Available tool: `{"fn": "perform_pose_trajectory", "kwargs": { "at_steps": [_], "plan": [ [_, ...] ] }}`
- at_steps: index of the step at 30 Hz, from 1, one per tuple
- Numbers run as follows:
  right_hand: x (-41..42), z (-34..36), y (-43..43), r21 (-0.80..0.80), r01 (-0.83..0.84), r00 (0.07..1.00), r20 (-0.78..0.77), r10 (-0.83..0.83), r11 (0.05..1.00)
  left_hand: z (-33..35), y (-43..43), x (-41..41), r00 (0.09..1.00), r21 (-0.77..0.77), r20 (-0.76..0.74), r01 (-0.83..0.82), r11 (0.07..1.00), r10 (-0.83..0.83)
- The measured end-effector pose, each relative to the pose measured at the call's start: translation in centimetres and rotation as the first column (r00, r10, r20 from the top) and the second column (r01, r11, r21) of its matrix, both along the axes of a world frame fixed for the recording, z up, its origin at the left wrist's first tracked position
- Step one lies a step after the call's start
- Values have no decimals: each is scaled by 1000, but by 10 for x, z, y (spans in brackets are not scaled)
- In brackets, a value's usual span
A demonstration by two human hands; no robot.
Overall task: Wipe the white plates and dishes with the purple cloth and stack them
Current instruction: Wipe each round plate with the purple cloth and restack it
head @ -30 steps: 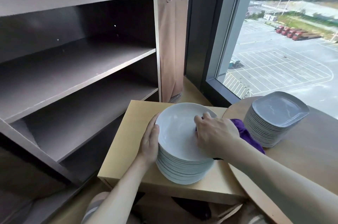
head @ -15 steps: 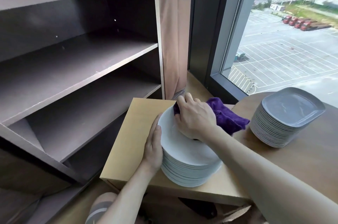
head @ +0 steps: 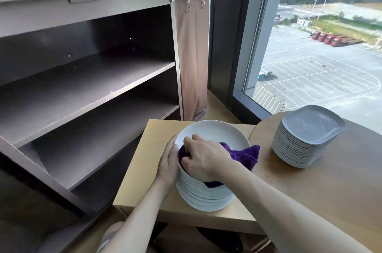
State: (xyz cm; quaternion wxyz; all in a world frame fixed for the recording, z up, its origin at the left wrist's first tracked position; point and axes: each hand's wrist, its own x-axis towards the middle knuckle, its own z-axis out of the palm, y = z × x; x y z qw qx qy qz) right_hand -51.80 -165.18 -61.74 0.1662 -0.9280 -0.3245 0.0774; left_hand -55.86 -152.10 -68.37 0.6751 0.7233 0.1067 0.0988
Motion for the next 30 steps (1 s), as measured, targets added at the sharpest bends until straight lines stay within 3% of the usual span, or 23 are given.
{"fn": "perform_pose_trajectory", "kwargs": {
  "at_steps": [4,8,13,20,25,30],
  "plan": [
    [1,11,-26,-136,-4,1000,-8,3,991,15,0,-3,1000,35,-21,-3,999,3],
    [14,14,-57,-237,176,981,123,-150,955,24,4,-3,999,84,-38,20,996,-17],
    [24,-1,-64,-135,333,903,331,-274,933,27,13,1,996,100,-79,50,994,-42],
    [28,-13,-67,48,391,871,303,-386,919,40,14,6,991,89,-113,83,993,-72],
    [23,-13,-65,24,368,870,344,-354,929,40,9,12,990,386,-110,-37,922,86],
    [21,-15,-71,-2,287,890,370,-266,958,46,10,7,996,463,-83,-1,886,44]
  ]
}}
